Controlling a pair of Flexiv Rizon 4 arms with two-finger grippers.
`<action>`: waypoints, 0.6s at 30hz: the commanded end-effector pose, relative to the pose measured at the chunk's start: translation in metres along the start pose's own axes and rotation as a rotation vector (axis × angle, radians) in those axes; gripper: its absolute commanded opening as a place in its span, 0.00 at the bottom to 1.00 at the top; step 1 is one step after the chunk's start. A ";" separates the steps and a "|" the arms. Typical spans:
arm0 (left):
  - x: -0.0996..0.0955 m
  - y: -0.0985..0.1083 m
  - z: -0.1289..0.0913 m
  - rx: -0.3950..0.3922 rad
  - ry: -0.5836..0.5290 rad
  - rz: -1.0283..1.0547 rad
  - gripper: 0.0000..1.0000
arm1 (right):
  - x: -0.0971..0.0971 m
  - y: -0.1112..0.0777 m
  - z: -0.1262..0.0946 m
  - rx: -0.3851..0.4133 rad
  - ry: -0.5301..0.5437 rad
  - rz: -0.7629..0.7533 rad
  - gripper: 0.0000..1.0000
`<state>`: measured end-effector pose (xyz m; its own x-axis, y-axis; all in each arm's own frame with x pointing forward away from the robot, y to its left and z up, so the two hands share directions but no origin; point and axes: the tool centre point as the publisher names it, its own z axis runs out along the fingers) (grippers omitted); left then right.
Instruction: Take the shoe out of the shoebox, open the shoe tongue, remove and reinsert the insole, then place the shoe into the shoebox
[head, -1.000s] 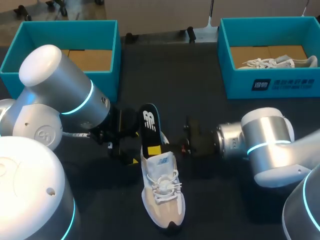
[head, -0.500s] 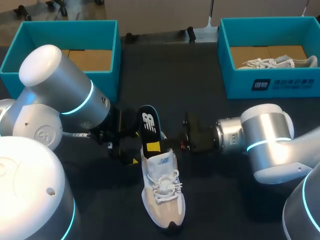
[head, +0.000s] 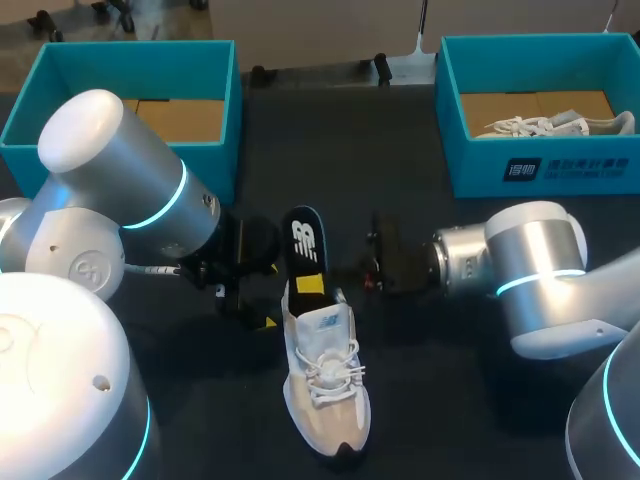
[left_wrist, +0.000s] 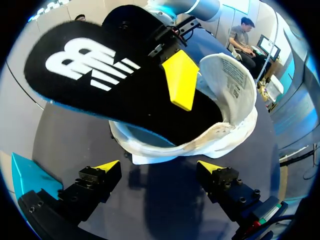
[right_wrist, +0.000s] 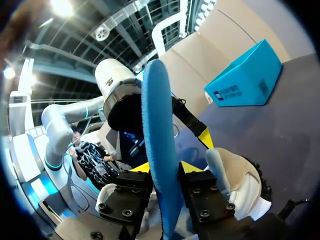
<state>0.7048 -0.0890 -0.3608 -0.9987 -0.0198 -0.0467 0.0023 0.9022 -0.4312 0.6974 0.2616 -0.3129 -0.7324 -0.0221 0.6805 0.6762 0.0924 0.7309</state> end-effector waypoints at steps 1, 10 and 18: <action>0.001 0.001 0.000 0.002 0.000 0.001 1.00 | -0.002 0.004 -0.003 0.006 0.007 0.002 0.32; 0.001 0.001 0.000 0.002 0.000 0.001 1.00 | -0.011 0.014 -0.004 0.001 0.004 0.019 0.25; 0.001 0.001 0.000 0.002 0.000 0.001 1.00 | -0.024 0.016 -0.006 -0.035 -0.011 0.084 0.00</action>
<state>0.7048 -0.0890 -0.3608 -0.9987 -0.0198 -0.0468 0.0023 0.9022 -0.4312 0.7244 0.2564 -0.3127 -0.6794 -0.0015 0.7337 0.7321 0.0648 0.6781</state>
